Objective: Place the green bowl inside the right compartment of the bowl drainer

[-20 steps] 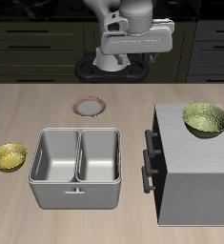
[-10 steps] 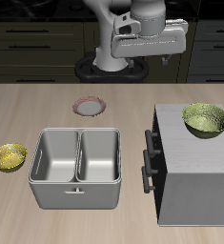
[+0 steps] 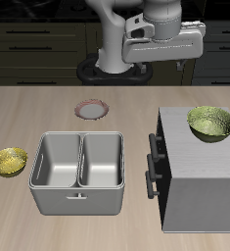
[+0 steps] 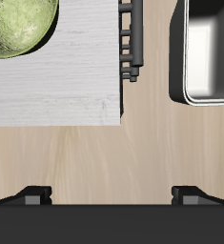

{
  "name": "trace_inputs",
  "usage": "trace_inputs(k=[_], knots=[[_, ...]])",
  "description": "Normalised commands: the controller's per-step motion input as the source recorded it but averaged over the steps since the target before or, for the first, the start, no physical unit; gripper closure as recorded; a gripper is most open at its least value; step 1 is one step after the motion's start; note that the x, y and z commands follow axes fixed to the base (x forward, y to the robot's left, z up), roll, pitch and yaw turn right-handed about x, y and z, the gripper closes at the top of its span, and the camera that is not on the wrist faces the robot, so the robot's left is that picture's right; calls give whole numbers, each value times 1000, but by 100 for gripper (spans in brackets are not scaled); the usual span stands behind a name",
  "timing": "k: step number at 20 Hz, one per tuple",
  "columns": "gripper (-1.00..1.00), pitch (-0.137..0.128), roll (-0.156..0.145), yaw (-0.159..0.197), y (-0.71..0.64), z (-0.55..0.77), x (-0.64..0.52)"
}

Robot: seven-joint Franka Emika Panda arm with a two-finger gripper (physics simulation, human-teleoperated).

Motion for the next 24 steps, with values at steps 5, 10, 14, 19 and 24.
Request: trace_inputs(k=[5,10,14,19,24], knots=[[-100,-14,14,19,180,137,157],[-100,12,23,-12,272,42,182],[-100,-2,15,-2,310,106,194],[-100,-13,11,-21,255,229,160],[-100,-35,-2,-7,209,261,106]])
